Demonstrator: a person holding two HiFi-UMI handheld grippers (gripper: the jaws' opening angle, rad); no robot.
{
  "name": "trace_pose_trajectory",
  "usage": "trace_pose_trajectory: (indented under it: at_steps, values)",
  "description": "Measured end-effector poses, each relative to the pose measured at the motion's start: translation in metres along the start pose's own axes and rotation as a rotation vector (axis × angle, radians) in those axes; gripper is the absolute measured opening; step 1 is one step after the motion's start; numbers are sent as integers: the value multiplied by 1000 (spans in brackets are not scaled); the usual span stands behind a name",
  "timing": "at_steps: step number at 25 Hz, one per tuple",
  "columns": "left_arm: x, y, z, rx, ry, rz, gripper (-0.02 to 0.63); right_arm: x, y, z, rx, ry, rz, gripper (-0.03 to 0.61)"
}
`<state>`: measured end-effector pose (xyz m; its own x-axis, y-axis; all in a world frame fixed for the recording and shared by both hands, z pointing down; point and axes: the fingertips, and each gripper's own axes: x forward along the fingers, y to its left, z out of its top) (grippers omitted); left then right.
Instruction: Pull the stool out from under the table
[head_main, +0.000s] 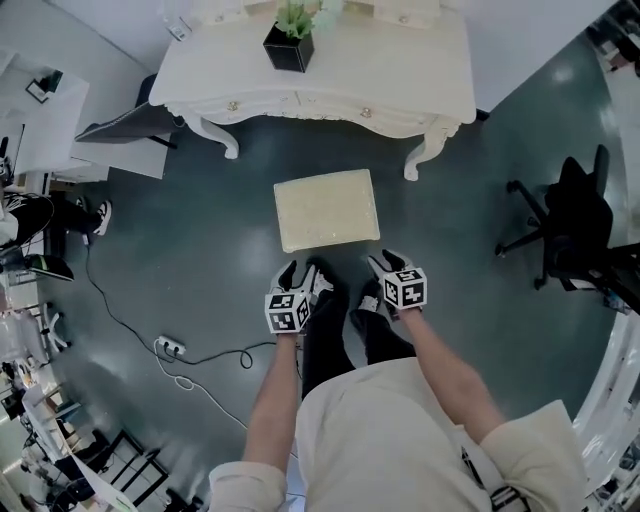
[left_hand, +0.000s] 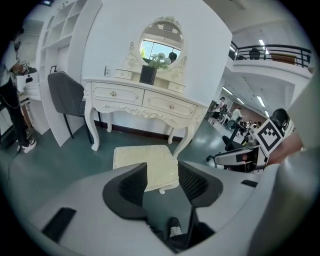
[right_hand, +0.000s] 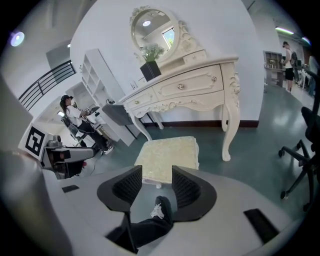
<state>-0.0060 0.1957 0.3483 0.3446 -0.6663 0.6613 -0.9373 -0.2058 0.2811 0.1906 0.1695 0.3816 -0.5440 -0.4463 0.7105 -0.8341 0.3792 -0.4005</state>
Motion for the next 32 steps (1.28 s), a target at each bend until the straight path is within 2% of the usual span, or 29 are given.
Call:
trace_pose_trajectory:
  at_steps: [5,6,9,15,20,26,29,32]
  values:
    - [-25,-9,7,-70,-39,32,180,-20,23,8,21,-4,48,229]
    - [-30,-12,7,-77,-40,40,160,-25,28,9,15,-2,56,229]
    - [-41,-21,13,-94,-46,58,155,-36,39,14,-25,10,84,225]
    - [-62,-43,32,-70,-43,79,155,-60,53,30,-55,-7,127,225]
    - [-75,-56,57,-82,-104,77,147,-74,60,37,-82,-8,166,214]
    - [-80,-71,56,-45,-86,71,143,-88,57,51,-107,-32,162,206]
    - [-84,-70,52,-15,-72,80,143,-90,67,53,-168,-35,183,193]
    - [-86,-68,50,-24,-78,91,143,-91,70,53,-232,-35,187,186]
